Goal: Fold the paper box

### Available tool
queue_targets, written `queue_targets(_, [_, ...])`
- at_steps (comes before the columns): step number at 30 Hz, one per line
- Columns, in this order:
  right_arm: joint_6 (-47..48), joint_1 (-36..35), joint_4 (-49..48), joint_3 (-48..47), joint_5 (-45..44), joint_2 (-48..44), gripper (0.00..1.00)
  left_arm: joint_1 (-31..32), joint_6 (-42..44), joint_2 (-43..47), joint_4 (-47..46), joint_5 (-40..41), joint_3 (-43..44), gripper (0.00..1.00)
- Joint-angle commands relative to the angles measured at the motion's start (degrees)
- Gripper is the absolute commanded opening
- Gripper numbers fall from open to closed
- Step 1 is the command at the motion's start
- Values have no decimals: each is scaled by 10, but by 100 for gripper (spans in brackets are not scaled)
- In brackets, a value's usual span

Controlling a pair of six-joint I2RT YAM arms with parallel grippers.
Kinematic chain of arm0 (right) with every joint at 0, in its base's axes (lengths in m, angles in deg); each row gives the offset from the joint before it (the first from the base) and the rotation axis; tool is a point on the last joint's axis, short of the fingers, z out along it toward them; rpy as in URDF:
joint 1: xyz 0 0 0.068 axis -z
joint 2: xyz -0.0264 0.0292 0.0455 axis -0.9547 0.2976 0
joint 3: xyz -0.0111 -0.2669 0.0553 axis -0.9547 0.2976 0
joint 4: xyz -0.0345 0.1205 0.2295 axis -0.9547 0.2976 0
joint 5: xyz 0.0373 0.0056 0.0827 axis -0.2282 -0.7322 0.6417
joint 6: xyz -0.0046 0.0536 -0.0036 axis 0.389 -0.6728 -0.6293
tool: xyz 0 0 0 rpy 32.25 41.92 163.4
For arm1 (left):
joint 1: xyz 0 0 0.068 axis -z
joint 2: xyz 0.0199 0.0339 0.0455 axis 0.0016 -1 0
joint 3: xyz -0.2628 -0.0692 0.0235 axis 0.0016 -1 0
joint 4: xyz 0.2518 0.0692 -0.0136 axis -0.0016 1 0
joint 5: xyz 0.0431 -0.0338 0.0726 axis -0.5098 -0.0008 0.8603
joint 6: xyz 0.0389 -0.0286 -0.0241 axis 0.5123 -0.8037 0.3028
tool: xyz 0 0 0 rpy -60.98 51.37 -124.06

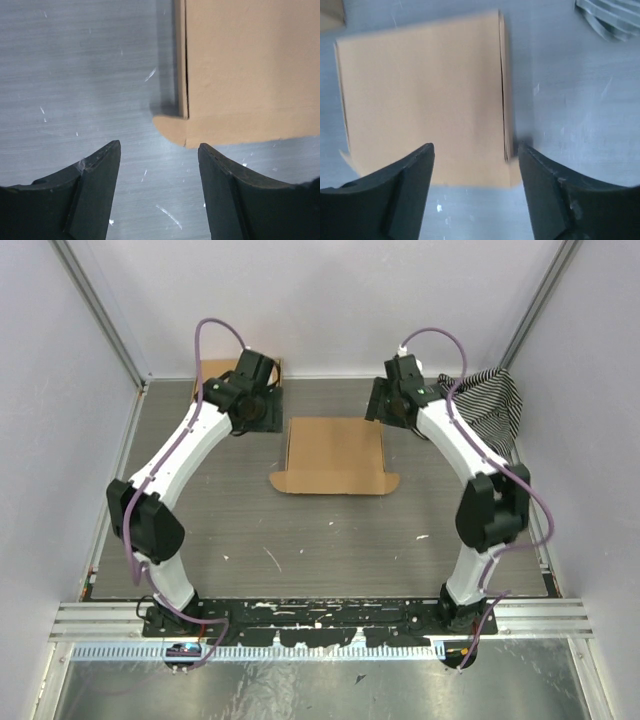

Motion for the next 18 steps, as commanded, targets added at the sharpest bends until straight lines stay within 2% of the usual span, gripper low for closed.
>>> queue_targets(1, [4,-7,-50,177,52,-96,80,-1,-15,47,-54,-56,-115,72])
queue_targets(3, [7,-7,-83,236,65,-140,98,-1,-28,54,-89,-78,-168,72])
queue_targets(4, [9,-6,-93,266,64,-153,100,-1,-33,55,-100,-85,-184,73])
queue_targets(10, [24,-6,-147,328,83,-186,100,-1,-57,37,-151,-103,-225,79])
queue_targets(18, [45,-6,-178,316,96,-145,100,-1,-67,1,-184,-138,-208,79])
